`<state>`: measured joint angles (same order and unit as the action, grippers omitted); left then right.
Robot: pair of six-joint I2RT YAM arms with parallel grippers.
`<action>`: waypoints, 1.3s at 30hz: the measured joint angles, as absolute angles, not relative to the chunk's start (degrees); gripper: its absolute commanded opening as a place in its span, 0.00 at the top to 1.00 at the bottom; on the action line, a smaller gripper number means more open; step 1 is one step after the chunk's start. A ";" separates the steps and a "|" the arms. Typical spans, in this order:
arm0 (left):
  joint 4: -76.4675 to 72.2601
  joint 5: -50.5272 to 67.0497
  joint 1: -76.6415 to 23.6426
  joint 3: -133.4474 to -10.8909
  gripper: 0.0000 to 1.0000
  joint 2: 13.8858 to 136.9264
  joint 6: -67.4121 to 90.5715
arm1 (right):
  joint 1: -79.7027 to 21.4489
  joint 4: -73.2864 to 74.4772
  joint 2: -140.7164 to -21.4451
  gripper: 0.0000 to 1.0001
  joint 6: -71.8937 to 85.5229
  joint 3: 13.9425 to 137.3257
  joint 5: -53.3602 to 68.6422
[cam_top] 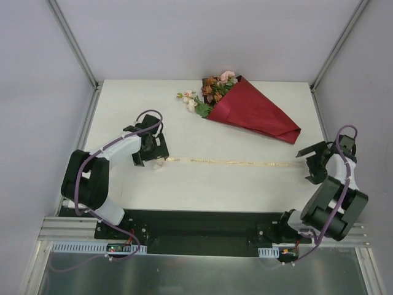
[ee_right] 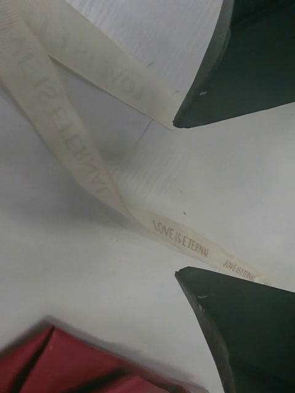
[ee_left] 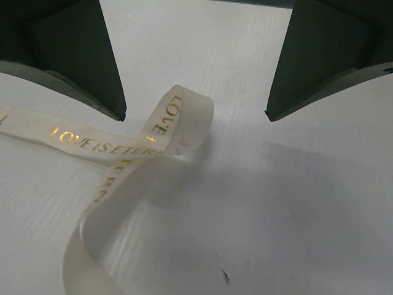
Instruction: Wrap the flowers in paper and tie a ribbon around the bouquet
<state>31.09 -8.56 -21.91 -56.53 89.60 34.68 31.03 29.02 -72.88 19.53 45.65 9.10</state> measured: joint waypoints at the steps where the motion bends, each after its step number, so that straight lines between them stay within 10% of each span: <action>1: 30.70 -7.09 -20.67 -55.94 0.01 89.71 34.81 | 31.57 28.16 -75.22 0.00 20.12 45.65 9.61; 5: 27.59 -0.14 -18.33 -55.72 0.16 91.61 34.96 | 32.73 24.71 -82.39 0.01 21.96 45.67 10.31; 12: 24.10 5.37 -17.17 -55.86 1.00 95.31 35.53 | 33.04 21.23 -86.67 0.07 23.27 47.24 10.15; 15: 23.05 7.46 -12.93 -55.40 1.00 95.85 35.79 | 33.04 19.59 -87.22 0.24 22.87 47.55 10.17; 23: 25.39 5.41 1.32 -55.02 1.00 93.60 36.86 | 32.34 15.64 -88.77 0.74 20.88 47.55 10.28; 32: 28.58 1.08 8.12 -58.57 0.99 90.37 36.88 | 29.95 15.66 -90.04 0.83 20.34 47.53 10.35; 36: 29.50 1.08 9.47 -58.57 0.24 90.30 37.06 | 29.93 16.58 -89.08 0.73 20.27 47.48 10.00; 37: 29.56 1.23 9.43 -58.57 0.02 90.24 37.15 | 29.93 17.19 -88.64 0.55 20.27 47.48 9.78; 39: 29.82 1.58 9.37 -58.28 0.01 89.45 37.60 | 29.93 18.50 -87.29 0.21 20.16 47.48 9.41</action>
<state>29.82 1.58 9.37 -58.28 89.45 37.60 29.93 18.50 -87.29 20.16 47.48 9.41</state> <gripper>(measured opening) 0.879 0.386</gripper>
